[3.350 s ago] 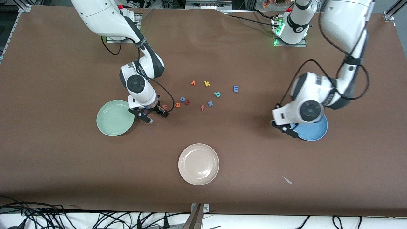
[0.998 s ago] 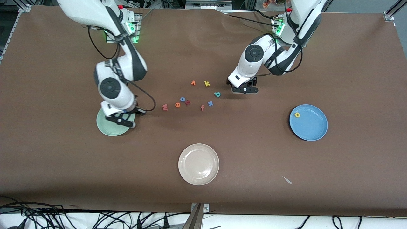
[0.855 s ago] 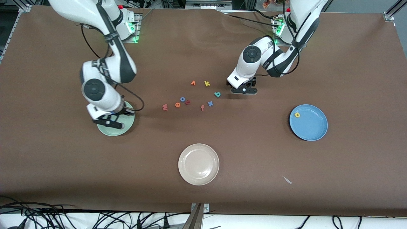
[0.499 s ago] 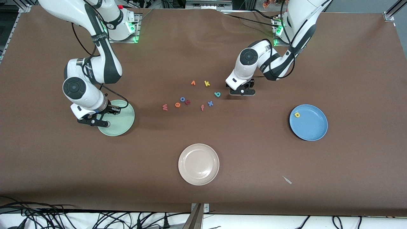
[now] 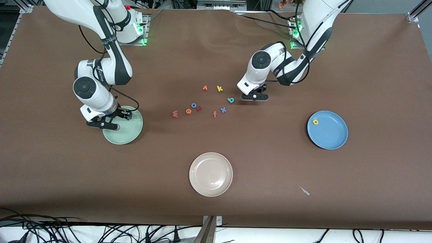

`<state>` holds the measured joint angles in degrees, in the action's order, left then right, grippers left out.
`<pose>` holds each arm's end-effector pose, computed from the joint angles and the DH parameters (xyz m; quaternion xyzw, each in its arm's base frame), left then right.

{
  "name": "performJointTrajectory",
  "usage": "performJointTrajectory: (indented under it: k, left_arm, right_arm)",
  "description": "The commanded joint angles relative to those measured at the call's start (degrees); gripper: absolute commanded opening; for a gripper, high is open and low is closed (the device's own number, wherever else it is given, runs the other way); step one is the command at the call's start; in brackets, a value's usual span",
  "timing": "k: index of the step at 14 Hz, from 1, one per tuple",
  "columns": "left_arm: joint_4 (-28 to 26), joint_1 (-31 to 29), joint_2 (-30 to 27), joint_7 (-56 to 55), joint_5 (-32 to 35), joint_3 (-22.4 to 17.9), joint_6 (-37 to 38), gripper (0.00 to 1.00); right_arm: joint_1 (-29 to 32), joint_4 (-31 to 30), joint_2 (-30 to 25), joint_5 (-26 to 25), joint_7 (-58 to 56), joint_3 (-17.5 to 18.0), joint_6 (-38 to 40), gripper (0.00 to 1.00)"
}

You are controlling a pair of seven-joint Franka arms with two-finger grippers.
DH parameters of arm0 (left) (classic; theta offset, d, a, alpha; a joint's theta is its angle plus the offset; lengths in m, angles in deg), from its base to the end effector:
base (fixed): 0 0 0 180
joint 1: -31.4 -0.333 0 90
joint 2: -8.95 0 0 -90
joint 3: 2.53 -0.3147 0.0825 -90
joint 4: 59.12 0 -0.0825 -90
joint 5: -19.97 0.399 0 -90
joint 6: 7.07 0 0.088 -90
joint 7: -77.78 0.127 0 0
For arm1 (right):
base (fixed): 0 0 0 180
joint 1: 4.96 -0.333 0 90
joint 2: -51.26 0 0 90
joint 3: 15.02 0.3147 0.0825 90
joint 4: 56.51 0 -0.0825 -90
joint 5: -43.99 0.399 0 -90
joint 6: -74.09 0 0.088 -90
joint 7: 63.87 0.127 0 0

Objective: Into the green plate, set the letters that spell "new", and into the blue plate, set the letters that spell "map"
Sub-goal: 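Place the green letter on the green plate with the right gripper, then place the blue 3 on the blue plate with the left gripper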

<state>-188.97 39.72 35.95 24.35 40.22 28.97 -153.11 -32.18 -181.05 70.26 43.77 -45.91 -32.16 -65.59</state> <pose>0.3904 -0.3542 0.1379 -0.9985 0.0152 0.0518 0.0106 0.5570 0.0955 0.2075 0.9966 -0.0607 -0.0137 0.0544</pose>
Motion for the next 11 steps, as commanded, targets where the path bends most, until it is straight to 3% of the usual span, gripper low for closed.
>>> performJointTrajectory:
  k: [1, 3, 5, 8, 11]
  left_arm:
    - [1.0, -0.2, 1.2, -1.3, 3.5, -0.5, 0.8, 0.00]
    - [2.4, -1.5, 0.3, -0.6, 3.5, -0.4, 3.7, 0.00]
    - [8.4, -2.9, 0.2, 4.2, 2.4, -0.2, 15.8, 0.00]
    - [14.9, -7.7, 0.2, 17.9, -0.3, -0.2, 27.2, 0.00]
    - [20.8, -15.5, 0.3, 35.9, -0.3, -0.3, 36.6, 0.00]
  right_arm:
    - [-0.4, -1.4, -3.1, 0.9, 2.4, 3.2, 0.2, 0.80]
    - [-0.4, -1.4, -3.8, 0.8, 6.9, 7.8, 0.2, 0.83]
    - [-0.4, -1.1, -4.1, 0.8, 9.8, 12.0, 0.2, 0.89]
    - [-0.5, -0.6, -4.1, 0.8, 10.6, 17.0, -0.2, 0.98]
    - [-0.6, -0.9, -3.2, 0.7, 10.4, 20.6, -4.7, 0.98]
